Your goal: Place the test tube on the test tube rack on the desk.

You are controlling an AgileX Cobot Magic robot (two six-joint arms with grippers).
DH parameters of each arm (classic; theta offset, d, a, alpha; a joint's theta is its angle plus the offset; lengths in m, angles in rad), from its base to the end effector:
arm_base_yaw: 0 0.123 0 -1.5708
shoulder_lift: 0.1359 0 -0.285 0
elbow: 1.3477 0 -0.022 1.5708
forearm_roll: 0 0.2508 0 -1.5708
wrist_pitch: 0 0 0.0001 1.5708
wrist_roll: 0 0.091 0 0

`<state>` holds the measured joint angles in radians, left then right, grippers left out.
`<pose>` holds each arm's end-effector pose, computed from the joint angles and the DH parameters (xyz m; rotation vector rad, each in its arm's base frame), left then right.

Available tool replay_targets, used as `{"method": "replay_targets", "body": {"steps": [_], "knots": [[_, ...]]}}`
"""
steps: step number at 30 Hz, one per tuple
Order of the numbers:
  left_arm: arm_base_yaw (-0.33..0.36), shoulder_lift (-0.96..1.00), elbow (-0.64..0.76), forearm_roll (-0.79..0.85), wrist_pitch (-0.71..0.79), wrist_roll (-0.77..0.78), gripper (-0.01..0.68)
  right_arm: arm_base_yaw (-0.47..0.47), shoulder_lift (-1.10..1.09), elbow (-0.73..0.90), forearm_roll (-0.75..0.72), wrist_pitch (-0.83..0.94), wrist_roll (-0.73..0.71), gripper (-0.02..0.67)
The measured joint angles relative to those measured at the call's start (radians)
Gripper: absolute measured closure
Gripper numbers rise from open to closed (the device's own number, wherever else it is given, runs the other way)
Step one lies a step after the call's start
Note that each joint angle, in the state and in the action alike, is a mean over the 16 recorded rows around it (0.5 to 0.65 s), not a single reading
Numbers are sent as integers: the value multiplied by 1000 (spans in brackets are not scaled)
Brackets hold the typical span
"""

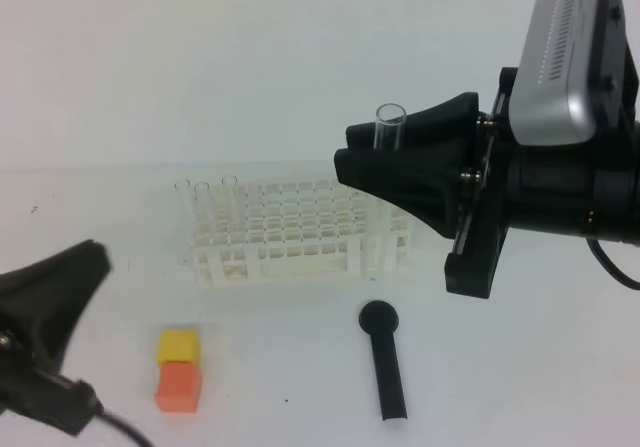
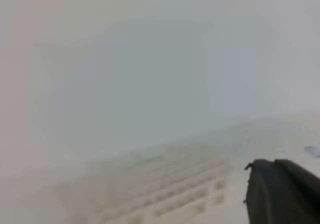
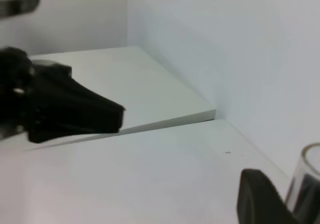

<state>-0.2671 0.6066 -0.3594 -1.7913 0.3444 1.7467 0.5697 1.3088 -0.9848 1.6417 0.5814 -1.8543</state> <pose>0.1143 -0.0625 0.2905 0.4296 1.6182 -0.5232 0.2154 0.1973 0.3539 -1.0510 1.4545 0.7761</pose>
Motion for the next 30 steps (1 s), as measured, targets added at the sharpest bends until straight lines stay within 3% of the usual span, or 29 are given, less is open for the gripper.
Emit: {"method": "replay_targets", "body": {"steps": [10, 19, 30], "knots": [[0, -53, 165, 14, -231, -37, 674, 0, 0, 0, 0, 6, 10, 529], [0, -242, 307, 14, -263, -42, 674, 0, 0, 0, -3, 22, 22, 529], [0, -411, 374, 65, -329, -48, 674, 0, 0, 0, -11, -8, 26, 529]]}}
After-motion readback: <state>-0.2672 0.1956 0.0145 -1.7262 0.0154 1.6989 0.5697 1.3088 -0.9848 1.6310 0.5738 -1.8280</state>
